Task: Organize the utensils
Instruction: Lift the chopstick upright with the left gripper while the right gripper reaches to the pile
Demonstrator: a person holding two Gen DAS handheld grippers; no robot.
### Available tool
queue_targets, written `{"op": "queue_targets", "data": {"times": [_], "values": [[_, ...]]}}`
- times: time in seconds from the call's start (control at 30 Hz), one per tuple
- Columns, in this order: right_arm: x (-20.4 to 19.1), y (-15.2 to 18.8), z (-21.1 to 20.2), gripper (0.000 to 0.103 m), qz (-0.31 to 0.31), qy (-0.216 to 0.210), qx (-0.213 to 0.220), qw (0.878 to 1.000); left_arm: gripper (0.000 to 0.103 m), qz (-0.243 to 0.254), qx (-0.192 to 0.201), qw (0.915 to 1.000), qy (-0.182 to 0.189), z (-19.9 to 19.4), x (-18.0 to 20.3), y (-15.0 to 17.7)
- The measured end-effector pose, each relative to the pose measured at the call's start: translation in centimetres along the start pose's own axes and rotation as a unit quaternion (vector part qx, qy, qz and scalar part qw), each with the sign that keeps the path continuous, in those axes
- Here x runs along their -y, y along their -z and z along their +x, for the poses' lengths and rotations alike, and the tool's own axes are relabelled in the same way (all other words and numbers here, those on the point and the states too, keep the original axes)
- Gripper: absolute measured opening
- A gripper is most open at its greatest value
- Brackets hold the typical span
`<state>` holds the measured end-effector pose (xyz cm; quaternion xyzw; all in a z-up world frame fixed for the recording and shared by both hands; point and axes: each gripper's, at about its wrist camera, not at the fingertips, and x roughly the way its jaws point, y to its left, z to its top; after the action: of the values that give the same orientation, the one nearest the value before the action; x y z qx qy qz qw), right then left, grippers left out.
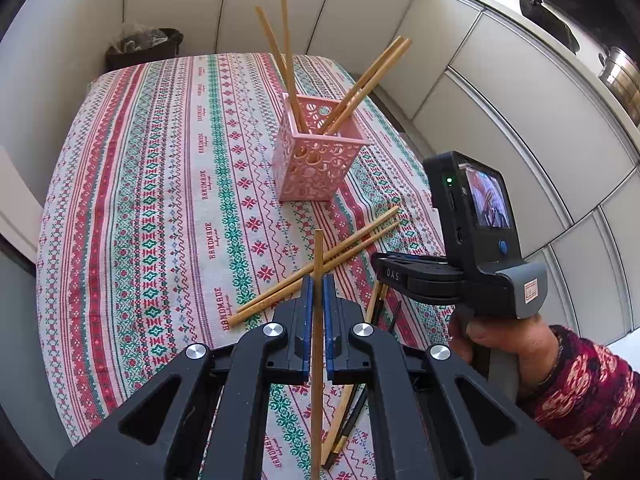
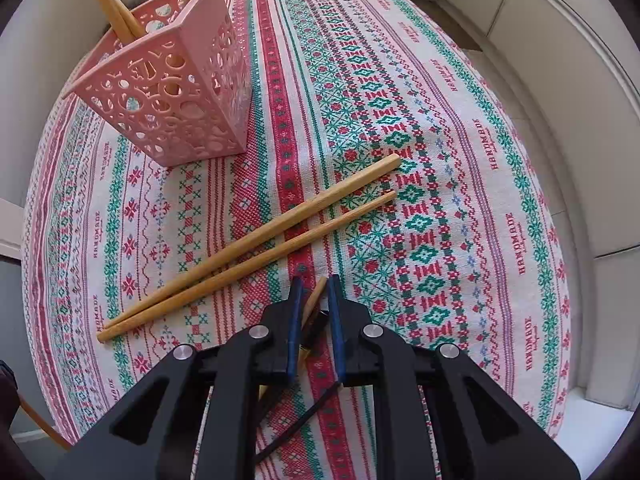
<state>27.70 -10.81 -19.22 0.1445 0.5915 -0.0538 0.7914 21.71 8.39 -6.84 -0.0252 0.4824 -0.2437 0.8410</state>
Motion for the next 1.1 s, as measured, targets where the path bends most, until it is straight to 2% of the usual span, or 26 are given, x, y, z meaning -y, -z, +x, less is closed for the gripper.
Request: {"op": "queue_targets", "data": {"times": [0.07,0.23,0.37,0.5,0.8,1.1], "values": [[0.5,0.1,-0.2,0.009,0.021,-0.039,0.01,0.999,0.004,-0.002,0.005,1.0,-0.001,-0.2,0.0,0.0],[2.6,1.9,-5.1,0.008,0.016,-0.102,0.085,0.991,0.004,0.008,0.022,0.9997,-0.003,-1.1,0.8,0.2],[4.2,4.4,-10.1,0.008,-0.012,-0.131,0.155,0.979,0.004,0.024,0.058,0.9979,-0.014,-3.1,2.7,0.7],[5.4,6.7,-14.0,0.008,-0.022,-0.152,0.196,0.969,0.004,0.03,0.096,0.9944,-0.033,-5.3,4.6,1.4],[7.4,10.1,-20.0,0.007,-0.04,-0.172,0.233,0.956,0.004,0.027,0.148,0.9859,-0.073,-8.8,7.4,3.3],[8.4,11.1,-25.3,0.006,-0.051,-0.174,0.28,0.943,0.004,0.046,0.173,0.9793,-0.095,-11.2,9.5,3.2]]}}
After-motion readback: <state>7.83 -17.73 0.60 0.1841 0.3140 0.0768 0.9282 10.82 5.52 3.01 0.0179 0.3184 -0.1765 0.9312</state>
